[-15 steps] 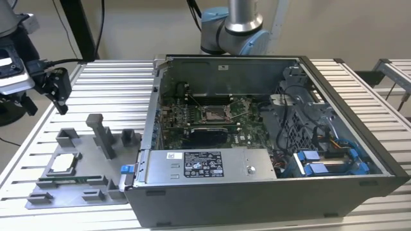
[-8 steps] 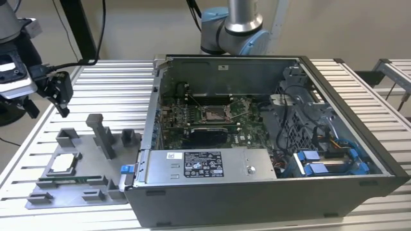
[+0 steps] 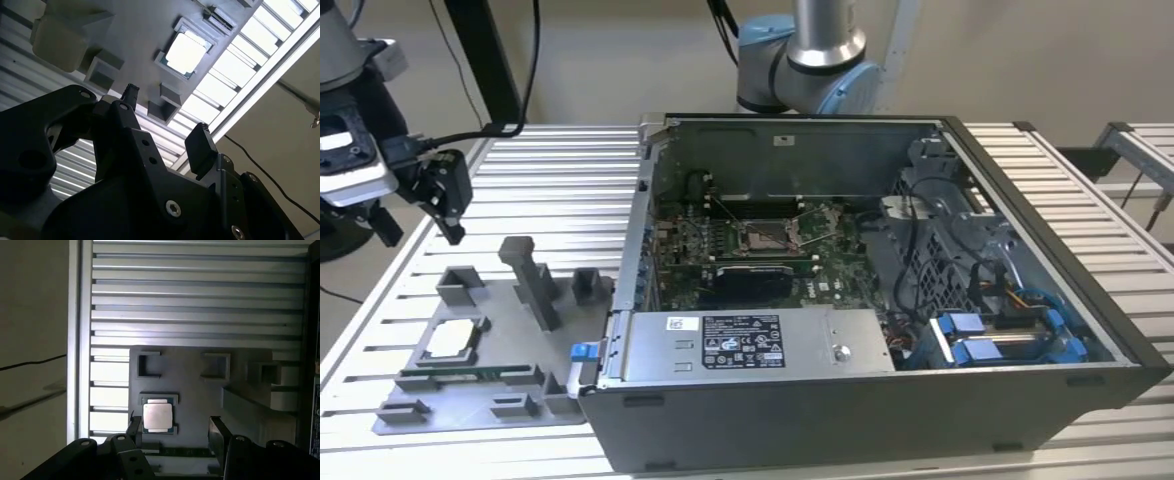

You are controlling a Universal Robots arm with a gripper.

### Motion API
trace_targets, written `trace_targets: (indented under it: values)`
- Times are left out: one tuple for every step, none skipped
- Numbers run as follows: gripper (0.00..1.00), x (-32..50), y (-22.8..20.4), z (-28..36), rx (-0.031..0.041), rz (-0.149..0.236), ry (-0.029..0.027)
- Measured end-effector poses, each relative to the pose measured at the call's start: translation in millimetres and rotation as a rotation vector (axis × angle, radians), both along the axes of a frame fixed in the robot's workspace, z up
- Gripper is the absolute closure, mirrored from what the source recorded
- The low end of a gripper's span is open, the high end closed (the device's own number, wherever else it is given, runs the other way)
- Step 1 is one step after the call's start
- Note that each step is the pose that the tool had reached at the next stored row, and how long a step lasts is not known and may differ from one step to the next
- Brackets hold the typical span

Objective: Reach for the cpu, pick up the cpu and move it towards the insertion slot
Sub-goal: 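Pick up the cpu and move it towards the insertion slot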

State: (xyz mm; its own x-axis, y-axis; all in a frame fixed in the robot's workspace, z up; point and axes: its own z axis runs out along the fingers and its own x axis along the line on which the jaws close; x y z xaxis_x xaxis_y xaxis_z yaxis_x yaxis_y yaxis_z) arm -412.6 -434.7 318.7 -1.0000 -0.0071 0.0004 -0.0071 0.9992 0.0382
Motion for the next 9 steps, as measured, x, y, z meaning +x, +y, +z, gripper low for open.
trace_targets:
  values:
    - [0.0,0.0,0.0,-0.5,0.0001,0.0,-0.0002]
    - [0.0,0.0,0.0,-1.1,0.0002,0.0,-0.0003]
    - [0.0,0.0,0.0,-1.8,0.0001,0.0,-0.0001]
    - [0.0,0.0,0.0,-2.6,0.0,0.0,0.0]
    - [0.0,0.0,0.0,-3.6,0.0,0.0,0.0]
    - [0.0,0.0,0.0,-4.5,0.0,0.0,0.0001]
    - [0.0,0.0,0.0,-5.5,0.0,0.0,0.0]
    - [0.0,0.0,0.0,-6.5,0.0,0.0,0.0]
    - [0.0,0.0,0.0,-7.5,0.0,0.0,0.0001]
